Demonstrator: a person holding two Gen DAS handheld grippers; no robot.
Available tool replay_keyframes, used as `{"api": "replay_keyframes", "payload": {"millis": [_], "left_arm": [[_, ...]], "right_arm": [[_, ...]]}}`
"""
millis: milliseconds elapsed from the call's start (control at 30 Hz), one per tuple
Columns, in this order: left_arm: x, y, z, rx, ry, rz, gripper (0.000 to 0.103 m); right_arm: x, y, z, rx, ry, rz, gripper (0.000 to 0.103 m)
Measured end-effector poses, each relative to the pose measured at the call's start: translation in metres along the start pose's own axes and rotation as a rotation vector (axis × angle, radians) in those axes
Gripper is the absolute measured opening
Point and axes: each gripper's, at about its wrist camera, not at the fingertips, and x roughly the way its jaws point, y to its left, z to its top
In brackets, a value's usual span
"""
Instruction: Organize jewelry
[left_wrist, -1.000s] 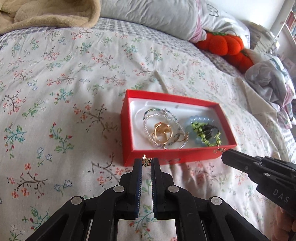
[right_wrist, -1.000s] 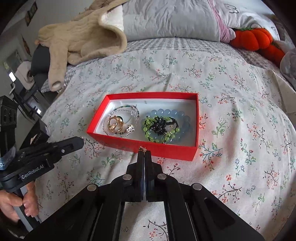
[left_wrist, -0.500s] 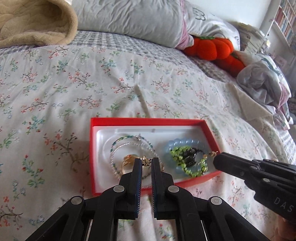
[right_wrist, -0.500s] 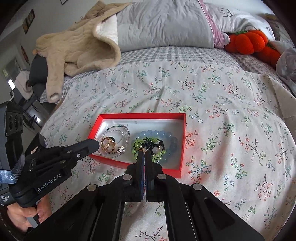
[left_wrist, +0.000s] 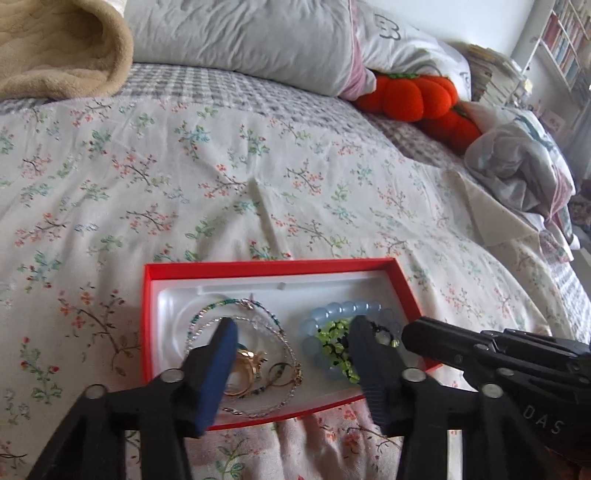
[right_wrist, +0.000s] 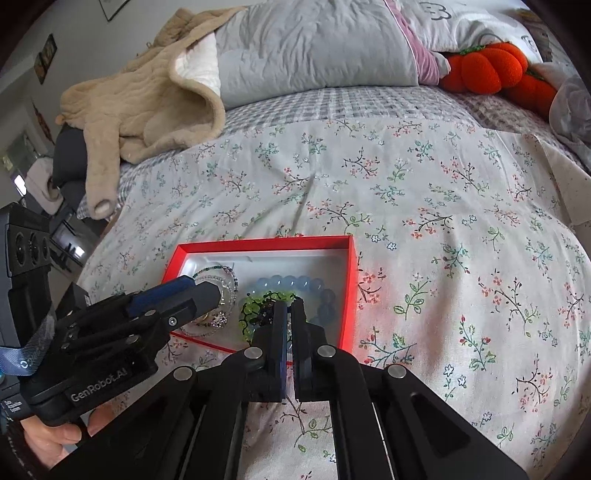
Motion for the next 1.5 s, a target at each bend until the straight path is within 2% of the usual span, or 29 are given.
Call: {"api": "replay_keyframes", "payload": {"millis": [33, 100, 167, 233, 367, 467, 533, 600, 667, 733, 900, 1000, 1133, 1500], "left_arm": [[-0.003, 0.000, 0.000, 0.003, 0.004, 0.010, 0.058], [-0.010, 0.000, -0.001, 0.016, 0.021, 0.044, 0.064], [-0.018, 0.000, -0.004, 0.035, 0.023, 0.117, 0.072], [-0.027, 0.002, -0.010, 0.049, 0.021, 0.188, 0.079], [-0.045, 0.006, -0.028, 0.024, 0.039, 0.281, 0.087], [-0.059, 0.002, -0.042, -0.002, 0.043, 0.315, 0.094], [-0.067, -0.004, -0.050, 0.003, 0.047, 0.340, 0.102], [-0.074, -0.010, -0.057, 0.011, 0.052, 0.364, 0.103], [-0.083, -0.012, -0.064, 0.001, 0.060, 0.396, 0.103], [-0.090, -0.011, -0.074, -0.013, 0.064, 0.422, 0.103], [-0.091, -0.001, -0.100, -0.068, 0.125, 0.456, 0.103], [-0.092, 0.001, -0.109, -0.068, 0.142, 0.473, 0.103], [-0.096, -0.002, -0.109, -0.056, 0.132, 0.495, 0.103], [-0.090, -0.008, -0.108, -0.055, 0.141, 0.477, 0.103]], "right_arm": [[0.000, 0.001, 0.000, -0.009, 0.009, -0.005, 0.005], [-0.004, 0.003, 0.000, -0.018, 0.019, -0.011, 0.015], [-0.011, 0.002, -0.002, -0.009, 0.013, 0.001, 0.036], [-0.021, 0.000, -0.006, 0.008, 0.001, 0.001, 0.044], [-0.041, -0.004, -0.020, 0.042, 0.005, -0.043, 0.054], [-0.056, -0.004, -0.033, 0.069, 0.011, -0.091, 0.067], [-0.067, -0.001, -0.043, 0.080, 0.005, -0.115, 0.070], [-0.076, 0.004, -0.052, 0.092, 0.008, -0.131, 0.079], [-0.085, 0.009, -0.060, 0.100, 0.013, -0.155, 0.094], [-0.091, 0.014, -0.068, 0.090, 0.022, -0.167, 0.100], [-0.094, 0.020, -0.093, 0.069, 0.041, -0.216, 0.101], [-0.092, 0.023, -0.103, 0.054, 0.055, -0.244, 0.101], [-0.089, 0.030, -0.110, 0.024, 0.067, -0.261, 0.101], [-0.079, 0.034, -0.109, 0.024, 0.081, -0.279, 0.101]]}}
